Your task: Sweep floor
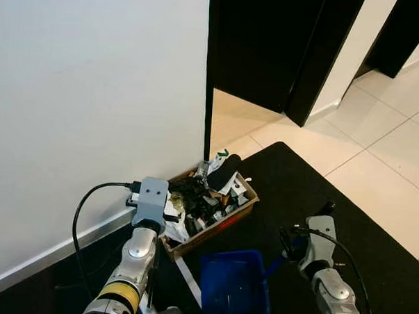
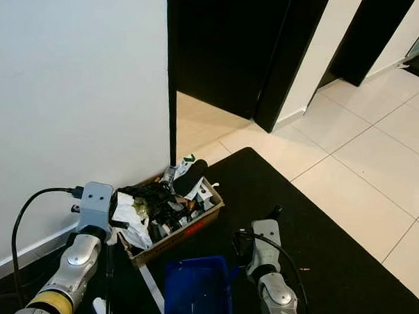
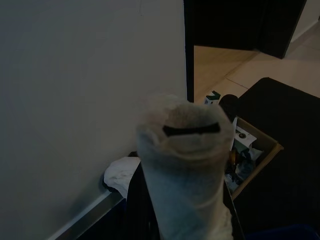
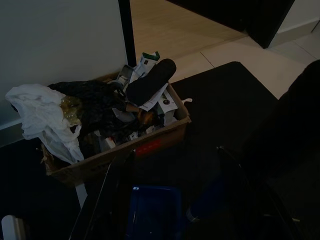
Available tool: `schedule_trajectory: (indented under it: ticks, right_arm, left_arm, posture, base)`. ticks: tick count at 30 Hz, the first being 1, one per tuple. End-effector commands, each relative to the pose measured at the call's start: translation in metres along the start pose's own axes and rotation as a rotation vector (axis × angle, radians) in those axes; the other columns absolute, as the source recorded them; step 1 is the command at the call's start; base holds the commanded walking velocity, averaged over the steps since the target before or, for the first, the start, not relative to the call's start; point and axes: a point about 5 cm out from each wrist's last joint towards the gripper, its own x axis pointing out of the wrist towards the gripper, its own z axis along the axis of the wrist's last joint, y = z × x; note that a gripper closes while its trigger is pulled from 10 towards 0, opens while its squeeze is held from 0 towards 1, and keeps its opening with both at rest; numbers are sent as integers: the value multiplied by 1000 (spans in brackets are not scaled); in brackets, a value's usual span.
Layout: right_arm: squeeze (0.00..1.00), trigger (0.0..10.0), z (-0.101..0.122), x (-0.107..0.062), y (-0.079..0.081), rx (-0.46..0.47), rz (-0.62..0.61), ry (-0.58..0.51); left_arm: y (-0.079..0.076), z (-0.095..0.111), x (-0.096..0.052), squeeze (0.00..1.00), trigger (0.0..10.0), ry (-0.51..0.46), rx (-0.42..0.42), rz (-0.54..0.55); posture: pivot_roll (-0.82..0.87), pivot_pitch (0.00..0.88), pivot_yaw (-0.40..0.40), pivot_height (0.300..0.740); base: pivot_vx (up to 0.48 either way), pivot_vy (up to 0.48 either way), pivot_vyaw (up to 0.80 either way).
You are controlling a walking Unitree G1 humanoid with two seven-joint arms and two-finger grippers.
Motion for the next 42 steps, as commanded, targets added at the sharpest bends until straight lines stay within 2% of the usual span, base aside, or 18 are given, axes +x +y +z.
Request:
schedule_trajectory:
  ticks: [1,21,42]
  right_arm:
    - [0,10000,-4,-2,0,8,1,18]
    - [0,10000,-5,-3,-1,9,2,19]
    - [0,10000,-11,-7,3,26,9,35]
  left_arm:
    - [7,-41,-23,0,10000,197,38,2]
    - [5,-42,-24,0,10000,199,29,2]
    - [6,-48,-29,0,10000,229,43,-26]
  posture:
    - [80,95,-37,740]
    - [82,106,-43,740]
    - [76,31,-15,740]
  base:
    - [0,0,0]
    - [0,0,0]
    - [0,0,0]
